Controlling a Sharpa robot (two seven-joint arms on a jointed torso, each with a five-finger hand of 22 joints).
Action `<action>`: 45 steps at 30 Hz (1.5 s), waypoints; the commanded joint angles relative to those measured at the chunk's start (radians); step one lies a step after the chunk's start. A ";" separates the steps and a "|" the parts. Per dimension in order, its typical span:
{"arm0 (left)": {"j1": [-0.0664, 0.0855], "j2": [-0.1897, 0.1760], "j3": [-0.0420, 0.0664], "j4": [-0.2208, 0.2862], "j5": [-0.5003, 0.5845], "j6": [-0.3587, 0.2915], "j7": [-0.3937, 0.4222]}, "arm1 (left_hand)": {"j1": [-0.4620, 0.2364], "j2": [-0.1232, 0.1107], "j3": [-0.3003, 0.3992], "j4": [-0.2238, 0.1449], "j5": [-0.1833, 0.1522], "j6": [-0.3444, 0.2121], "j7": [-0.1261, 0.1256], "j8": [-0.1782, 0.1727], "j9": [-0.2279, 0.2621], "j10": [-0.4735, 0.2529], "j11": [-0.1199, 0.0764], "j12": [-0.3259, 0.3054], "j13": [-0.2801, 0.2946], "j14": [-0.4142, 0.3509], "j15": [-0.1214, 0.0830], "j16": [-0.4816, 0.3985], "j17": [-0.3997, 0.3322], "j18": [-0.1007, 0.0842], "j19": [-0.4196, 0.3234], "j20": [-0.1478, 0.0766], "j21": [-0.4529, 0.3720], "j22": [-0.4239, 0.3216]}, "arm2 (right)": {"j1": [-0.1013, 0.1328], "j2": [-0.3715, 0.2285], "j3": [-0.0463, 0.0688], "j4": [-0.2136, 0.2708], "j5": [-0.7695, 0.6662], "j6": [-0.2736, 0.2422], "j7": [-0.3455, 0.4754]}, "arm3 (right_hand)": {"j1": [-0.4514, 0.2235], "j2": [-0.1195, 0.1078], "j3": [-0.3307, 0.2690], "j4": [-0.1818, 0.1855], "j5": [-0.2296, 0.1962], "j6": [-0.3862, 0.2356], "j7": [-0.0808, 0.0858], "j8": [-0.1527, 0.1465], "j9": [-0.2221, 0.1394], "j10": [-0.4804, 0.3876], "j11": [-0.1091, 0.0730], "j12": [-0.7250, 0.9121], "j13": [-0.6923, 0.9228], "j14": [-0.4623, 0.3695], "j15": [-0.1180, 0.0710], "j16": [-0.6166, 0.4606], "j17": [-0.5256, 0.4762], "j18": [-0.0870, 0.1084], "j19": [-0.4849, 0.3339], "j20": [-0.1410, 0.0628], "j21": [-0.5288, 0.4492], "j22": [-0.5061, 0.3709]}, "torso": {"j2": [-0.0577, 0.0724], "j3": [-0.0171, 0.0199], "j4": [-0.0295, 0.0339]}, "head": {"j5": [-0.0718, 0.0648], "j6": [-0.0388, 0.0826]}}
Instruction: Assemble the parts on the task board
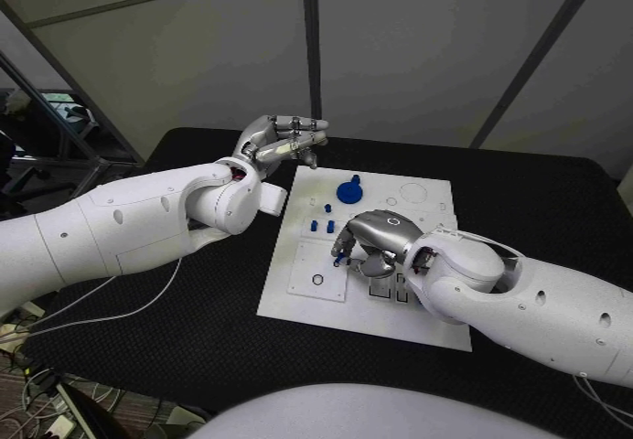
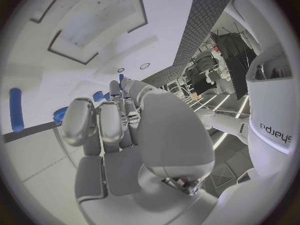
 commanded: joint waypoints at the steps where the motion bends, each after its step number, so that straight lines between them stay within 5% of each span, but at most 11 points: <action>1: 0.002 0.002 0.001 0.000 0.002 0.012 0.001 | -0.009 -0.001 -0.003 0.005 0.002 -0.003 0.006 0.002 -0.001 -0.005 0.000 0.004 0.001 -0.005 0.001 -0.003 -0.001 -0.012 -0.003 0.001 0.004 0.001 | 0.001 0.003 -0.001 -0.002 -0.023 0.021 0.007 | -0.008 -0.004 0.006 0.000 0.006 0.000 0.003 -0.002 0.001 0.000 0.009 -0.005 0.001 0.043 -0.001 0.006 0.001 -0.018 -0.002 0.007 0.007 0.001 | 0.000 -0.0006 -0.0002 | 0.002 -0.002; 27: 0.002 0.005 0.001 -0.006 0.002 0.019 -0.005 | -0.011 -0.001 -0.003 0.006 0.002 -0.004 0.006 0.002 -0.001 -0.006 0.000 0.005 0.001 -0.005 0.001 -0.002 -0.001 -0.011 -0.004 0.001 0.004 0.001 | -0.001 0.027 -0.006 -0.032 -0.041 0.060 0.003 | -0.011 -0.004 0.004 0.000 0.008 0.001 0.003 -0.002 0.002 0.001 0.009 -0.006 0.002 0.042 -0.001 0.005 -0.001 -0.017 -0.005 0.007 0.005 -0.003 | 0.000 -0.0006 -0.0007 | 0.005 -0.008; 35: 0.003 0.006 0.001 -0.007 0.002 0.022 -0.008 | -0.011 -0.001 -0.003 0.006 0.002 -0.004 0.006 0.002 -0.001 -0.006 0.000 0.005 0.001 -0.005 0.001 -0.002 -0.001 -0.011 -0.004 0.001 0.004 0.001 | -0.001 0.030 -0.027 -0.031 -0.041 0.074 0.007 | -0.013 -0.005 0.003 0.000 0.008 0.001 0.003 -0.002 0.002 0.001 0.009 -0.006 0.003 0.042 0.000 0.005 -0.002 -0.017 -0.006 0.007 0.005 -0.002 | 0.000 -0.0012 0.0004 | 0.004 -0.012; 45: 0.004 0.003 0.001 -0.008 0.002 0.025 -0.012 | -0.012 -0.001 -0.003 0.006 0.002 -0.004 0.006 0.002 -0.001 -0.007 0.000 0.005 0.001 -0.005 0.002 -0.002 -0.001 -0.011 -0.004 0.001 0.003 0.000 | -0.001 0.027 -0.032 -0.033 -0.041 0.069 0.010 | -0.036 -0.013 -0.011 0.003 0.032 -0.028 0.013 -0.018 -0.004 -0.026 0.020 -0.027 0.000 0.040 0.008 0.008 -0.005 -0.015 -0.015 0.012 0.001 -0.010 | 0.000 -0.0007 -0.0010 | 0.004 -0.014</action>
